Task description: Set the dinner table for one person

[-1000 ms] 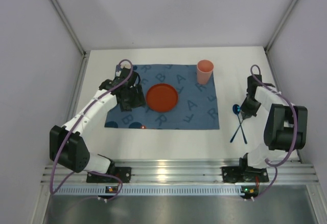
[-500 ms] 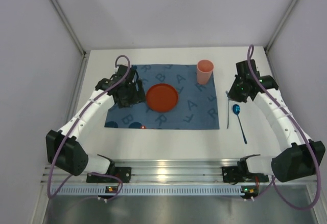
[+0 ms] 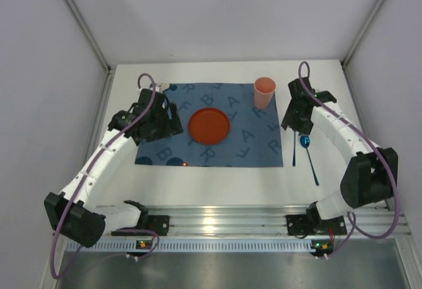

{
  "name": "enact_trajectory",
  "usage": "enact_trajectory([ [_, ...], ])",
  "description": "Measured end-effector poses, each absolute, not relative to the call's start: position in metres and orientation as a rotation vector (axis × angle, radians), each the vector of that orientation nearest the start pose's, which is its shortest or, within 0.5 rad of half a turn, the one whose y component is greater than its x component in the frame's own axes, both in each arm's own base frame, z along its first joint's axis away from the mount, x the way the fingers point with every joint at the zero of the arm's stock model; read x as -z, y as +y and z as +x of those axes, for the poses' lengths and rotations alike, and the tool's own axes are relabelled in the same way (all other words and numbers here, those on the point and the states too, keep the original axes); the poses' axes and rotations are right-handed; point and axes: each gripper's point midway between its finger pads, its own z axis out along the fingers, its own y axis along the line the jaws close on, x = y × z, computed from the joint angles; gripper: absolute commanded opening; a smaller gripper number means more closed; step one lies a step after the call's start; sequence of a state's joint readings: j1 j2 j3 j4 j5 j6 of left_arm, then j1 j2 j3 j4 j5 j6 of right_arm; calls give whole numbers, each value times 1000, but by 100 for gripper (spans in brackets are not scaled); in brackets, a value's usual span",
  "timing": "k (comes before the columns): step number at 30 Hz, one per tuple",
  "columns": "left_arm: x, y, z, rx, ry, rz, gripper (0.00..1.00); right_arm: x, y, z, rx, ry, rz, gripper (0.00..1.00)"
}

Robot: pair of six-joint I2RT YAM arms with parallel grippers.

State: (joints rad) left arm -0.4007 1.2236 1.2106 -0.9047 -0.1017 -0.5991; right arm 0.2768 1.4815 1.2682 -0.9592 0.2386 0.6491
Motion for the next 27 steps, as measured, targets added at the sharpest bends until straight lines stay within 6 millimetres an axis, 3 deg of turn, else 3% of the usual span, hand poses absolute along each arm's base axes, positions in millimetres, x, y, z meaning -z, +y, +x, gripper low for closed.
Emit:
enact_trajectory([
  [7, -201, -120, 262, 319, 2488, -286, 82, -78, 27, 305, 203, 2721, 648, 45],
  [15, -199, -116, 252, 302, 2517, -299, 81, -25, 22, 321, 255, 2799, 626, 40],
  [22, -198, -109, 243, 268, 2533, -334, 81, -21, 16, 352, 227, 2765, 628, 37],
  [27, -198, -103, 238, 244, 2536, -354, 81, -20, 9, 371, 188, 2740, 654, 19],
])
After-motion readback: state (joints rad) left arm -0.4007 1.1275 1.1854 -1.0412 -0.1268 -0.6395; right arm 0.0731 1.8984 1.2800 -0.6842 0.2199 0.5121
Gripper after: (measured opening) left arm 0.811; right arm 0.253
